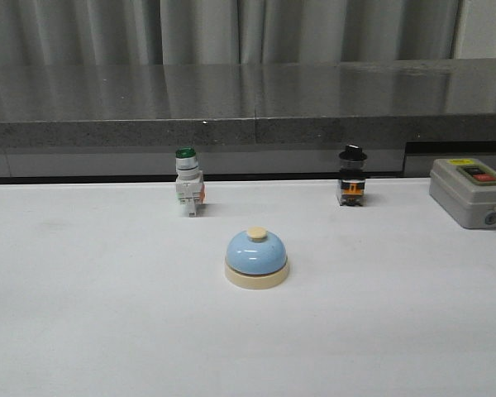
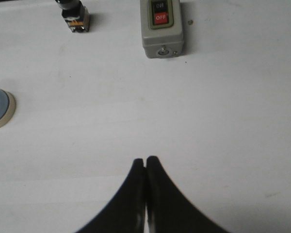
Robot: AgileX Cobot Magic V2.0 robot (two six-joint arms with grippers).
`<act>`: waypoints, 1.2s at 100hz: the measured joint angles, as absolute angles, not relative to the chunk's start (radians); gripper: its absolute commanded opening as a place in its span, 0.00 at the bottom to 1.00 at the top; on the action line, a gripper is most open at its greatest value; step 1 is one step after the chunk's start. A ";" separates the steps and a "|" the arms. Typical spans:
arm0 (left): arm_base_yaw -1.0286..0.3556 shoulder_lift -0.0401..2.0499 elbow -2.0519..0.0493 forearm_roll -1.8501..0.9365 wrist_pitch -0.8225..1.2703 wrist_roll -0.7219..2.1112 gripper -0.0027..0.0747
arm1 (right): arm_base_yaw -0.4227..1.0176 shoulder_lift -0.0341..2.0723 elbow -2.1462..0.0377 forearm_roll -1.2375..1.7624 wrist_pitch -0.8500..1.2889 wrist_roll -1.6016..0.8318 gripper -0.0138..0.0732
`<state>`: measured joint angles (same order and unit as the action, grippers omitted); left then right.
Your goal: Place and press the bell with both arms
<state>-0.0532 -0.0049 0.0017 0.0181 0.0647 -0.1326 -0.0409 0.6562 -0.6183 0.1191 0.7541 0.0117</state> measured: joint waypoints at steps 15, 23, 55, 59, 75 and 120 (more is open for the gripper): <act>-0.053 -0.005 0.002 0.018 0.065 -0.133 0.01 | -0.041 0.492 -0.541 0.124 0.749 0.012 0.09; -0.053 -0.005 0.002 0.018 0.065 -0.133 0.01 | -0.041 0.413 -0.488 0.125 0.724 0.012 0.09; -0.053 -0.005 0.002 0.018 0.065 -0.133 0.01 | -0.041 0.065 -0.292 0.123 0.540 0.012 0.09; -0.053 -0.005 0.002 0.018 0.065 -0.133 0.01 | -0.041 0.026 -0.260 0.118 0.490 0.012 0.09; -0.053 -0.005 0.002 0.018 0.065 -0.133 0.01 | -0.041 -0.011 -0.135 0.094 0.235 0.012 0.09; -0.053 -0.005 0.002 0.018 0.065 -0.133 0.01 | -0.043 -0.011 0.027 0.067 0.066 0.012 0.09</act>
